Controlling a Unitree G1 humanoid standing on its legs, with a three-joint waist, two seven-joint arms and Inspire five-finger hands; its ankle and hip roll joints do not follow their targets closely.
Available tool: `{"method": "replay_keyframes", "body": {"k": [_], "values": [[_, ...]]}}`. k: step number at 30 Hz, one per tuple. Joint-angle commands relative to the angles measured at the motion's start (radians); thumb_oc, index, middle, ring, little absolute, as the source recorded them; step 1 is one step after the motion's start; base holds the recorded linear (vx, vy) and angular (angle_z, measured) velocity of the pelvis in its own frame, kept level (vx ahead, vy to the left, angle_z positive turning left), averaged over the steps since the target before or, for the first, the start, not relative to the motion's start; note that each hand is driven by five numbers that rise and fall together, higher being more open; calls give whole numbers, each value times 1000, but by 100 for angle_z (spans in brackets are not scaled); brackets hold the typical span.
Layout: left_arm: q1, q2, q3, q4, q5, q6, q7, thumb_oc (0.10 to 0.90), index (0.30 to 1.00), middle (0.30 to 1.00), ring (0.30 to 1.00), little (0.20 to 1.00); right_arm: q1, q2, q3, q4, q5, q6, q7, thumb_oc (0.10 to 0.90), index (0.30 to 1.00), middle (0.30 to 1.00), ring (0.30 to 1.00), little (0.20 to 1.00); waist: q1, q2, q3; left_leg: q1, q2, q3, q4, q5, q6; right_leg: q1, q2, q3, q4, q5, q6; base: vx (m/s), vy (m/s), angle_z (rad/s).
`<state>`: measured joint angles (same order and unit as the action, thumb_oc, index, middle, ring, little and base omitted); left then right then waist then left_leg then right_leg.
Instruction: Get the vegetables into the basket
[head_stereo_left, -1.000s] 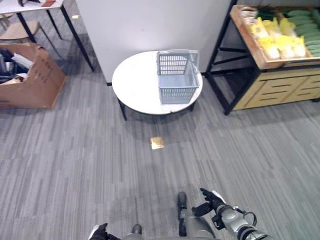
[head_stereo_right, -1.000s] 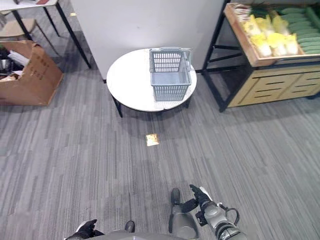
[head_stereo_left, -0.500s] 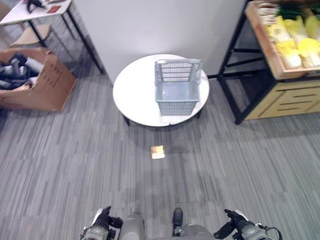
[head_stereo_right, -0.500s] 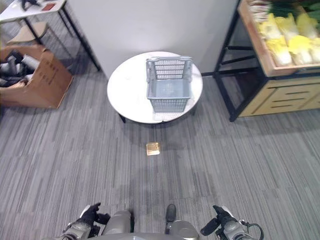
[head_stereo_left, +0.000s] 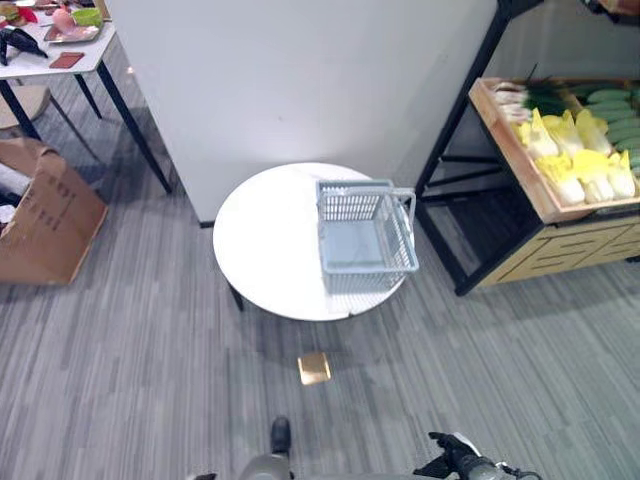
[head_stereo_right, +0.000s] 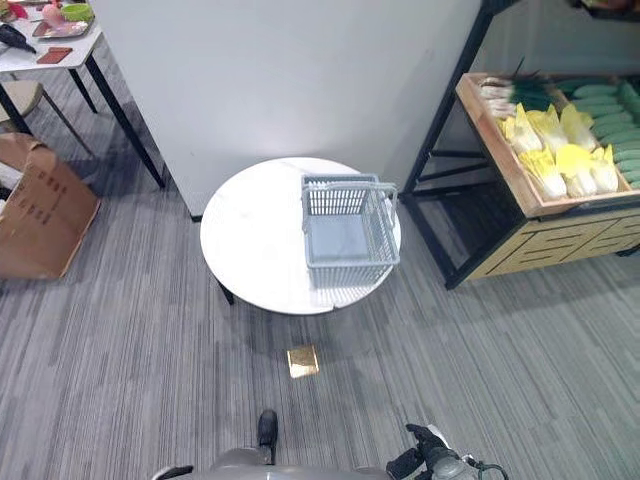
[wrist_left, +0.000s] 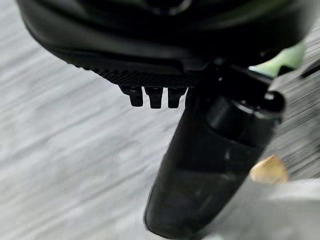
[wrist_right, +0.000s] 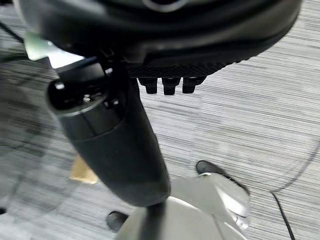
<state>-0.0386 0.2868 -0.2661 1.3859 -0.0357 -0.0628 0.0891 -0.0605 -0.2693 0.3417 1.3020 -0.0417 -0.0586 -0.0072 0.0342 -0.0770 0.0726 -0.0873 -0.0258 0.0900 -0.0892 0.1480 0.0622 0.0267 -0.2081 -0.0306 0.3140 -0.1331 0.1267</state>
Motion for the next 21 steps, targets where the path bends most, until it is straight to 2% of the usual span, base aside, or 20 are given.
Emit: {"method": "replay_keyframes", "body": {"k": [1,4,6,9,11,12,13,14,18,21], "values": [[-24,-7,32,-29,28,-14,17,900,1000,1000,1000,1000,-51,-13,26,-24,-15,-4,0,900,1000,1000,1000,1000,20,-5,48,-49,38,-41,63,-59,-69,0,-24,38,-130,340,58,57,215,5],[-27,3,40,-26,25,-10,17,900,1000,1000,1000,1000,-60,-10,34,-39,-19,-5,1,900,1000,1000,1000,1000,21,7,62,-18,30,-37,65,-84,-49,-47,-29,-2,-23,361,49,74,235,-11],[-30,5,43,-21,28,-7,17,900,1000,1000,1000,1000,-63,-9,36,-43,-22,-6,-1,900,1000,1000,1000,1000,16,7,68,1,27,-34,61,-91,-46,-62,-29,-18,-15,358,48,93,115,-17],[-29,7,46,-8,30,-5,13,900,1000,1000,1000,1000,-69,-12,38,-43,-27,-6,-4,900,1000,1000,1000,1000,10,8,81,47,35,-25,43,-115,-49,-116,-13,-100,-129,301,37,175,38,-24],[-31,6,46,-2,30,-4,12,900,1000,1000,1000,1000,-71,-11,38,-38,-26,-6,-6,900,1000,1000,1000,1000,3,9,87,55,37,-31,46,-122,-51,-115,-11,-107,-159,296,40,158,-64,-7],[-29,1,48,4,34,-3,11,900,1000,1000,1000,1000,-67,-11,34,-40,-25,-5,-7,900,1000,1000,1000,1000,-12,3,96,84,42,-44,61,-153,-59,-153,-6,-102,-244,303,46,192,-76,5],[-29,0,48,4,34,-3,11,900,1000,1000,1000,1000,-66,-11,34,-40,-25,-5,-7,900,1000,1000,1000,1000,-12,4,98,87,43,-45,62,-155,-60,-149,-5,-103,-245,303,45,318,-142,22],[-28,-4,52,9,37,-1,10,900,1000,1000,1000,1000,-63,-10,36,-44,-25,-3,-6,900,1000,1000,1000,1000,-26,1,106,112,48,-55,66,-173,-68,-191,-3,-94,-281,328,55,191,-115,13],[-23,-10,58,10,34,-4,8,900,1000,1000,1000,1000,-57,-13,34,-45,-28,2,-3,900,1000,1000,1000,1000,-38,3,115,154,59,-72,72,-203,-82,-219,-8,-106,-296,358,65,166,-124,20],[-19,-15,63,19,36,-2,9,900,1000,1000,1000,1000,-49,-14,36,-42,-33,3,-2,900,1000,1000,1000,1000,-37,2,98,173,71,-82,79,-221,-100,-186,2,-121,-312,342,55,210,-231,28]]}}
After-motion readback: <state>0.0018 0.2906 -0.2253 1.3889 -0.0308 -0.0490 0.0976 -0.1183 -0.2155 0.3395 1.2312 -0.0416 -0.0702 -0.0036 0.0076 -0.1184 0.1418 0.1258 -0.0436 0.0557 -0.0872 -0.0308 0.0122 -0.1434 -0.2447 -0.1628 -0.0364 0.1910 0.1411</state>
